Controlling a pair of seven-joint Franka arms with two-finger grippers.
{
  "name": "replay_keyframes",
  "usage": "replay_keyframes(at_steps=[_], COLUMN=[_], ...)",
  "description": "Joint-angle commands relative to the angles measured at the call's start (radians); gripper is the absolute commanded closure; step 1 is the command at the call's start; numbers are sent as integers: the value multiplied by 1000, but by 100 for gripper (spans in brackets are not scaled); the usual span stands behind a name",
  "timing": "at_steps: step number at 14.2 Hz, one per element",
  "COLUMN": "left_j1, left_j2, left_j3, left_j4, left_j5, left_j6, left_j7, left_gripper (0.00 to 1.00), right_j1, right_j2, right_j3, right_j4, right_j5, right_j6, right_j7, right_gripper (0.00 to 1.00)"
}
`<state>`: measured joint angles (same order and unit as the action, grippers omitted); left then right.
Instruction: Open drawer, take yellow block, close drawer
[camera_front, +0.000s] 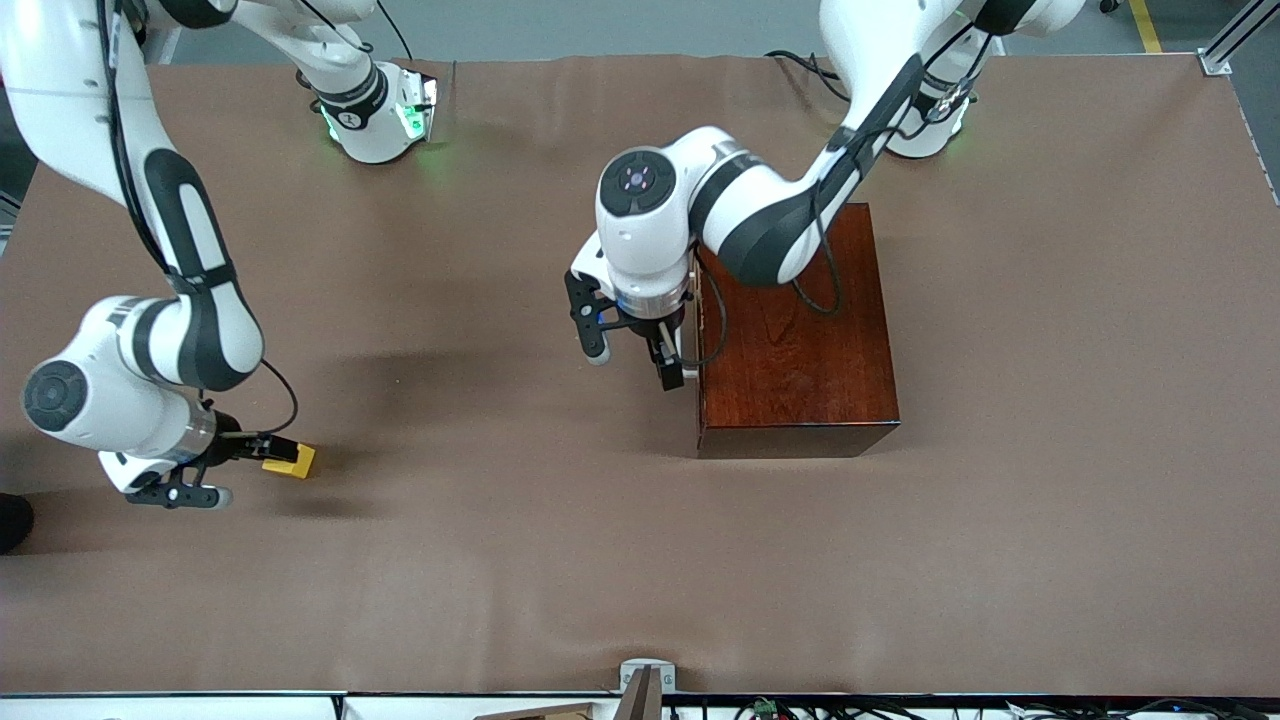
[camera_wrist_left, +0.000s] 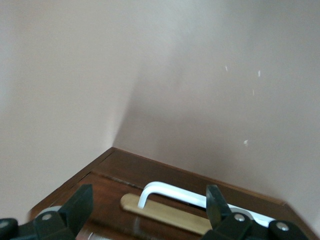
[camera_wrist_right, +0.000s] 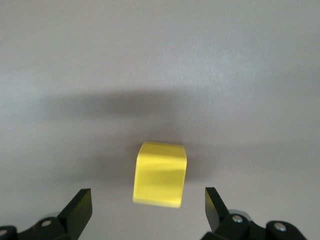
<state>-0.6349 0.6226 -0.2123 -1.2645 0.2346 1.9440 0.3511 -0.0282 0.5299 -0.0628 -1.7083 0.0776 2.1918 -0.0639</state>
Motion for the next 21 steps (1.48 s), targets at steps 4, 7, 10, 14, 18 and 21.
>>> replay_keyframes(at_steps=[4, 7, 10, 14, 18, 21], left_j1=[107, 248, 400, 550, 656, 705], left_j2=[-262, -355, -432, -472, -518, -532], left_j3=[40, 37, 28, 33, 31, 39], left_j4=[-33, -45, -55, -59, -98, -113], left_j5=[-74, -78, -147, -236, -236, -238], left_j6=[-261, -411, -453, -548, -556, -539], left_j7=[-263, -388, -396, -408, -434, -434], left_gripper=[0, 0, 0, 0, 0, 0], right_j1=[2, 5, 7, 7, 7, 7], right_j2=[-263, -385, -462, -536, -564, -559], right_j3=[-6, -5, -5, 0, 1, 3], right_j4=[-39, -62, -57, -21, 69, 114], right_j5=[-2, -39, -42, -44, -55, -55], right_j6=[-320, -452, -513, -576, -618, -679], right_j7=[12, 13, 13, 15, 15, 15], right_gripper=[0, 0, 0, 0, 0, 0])
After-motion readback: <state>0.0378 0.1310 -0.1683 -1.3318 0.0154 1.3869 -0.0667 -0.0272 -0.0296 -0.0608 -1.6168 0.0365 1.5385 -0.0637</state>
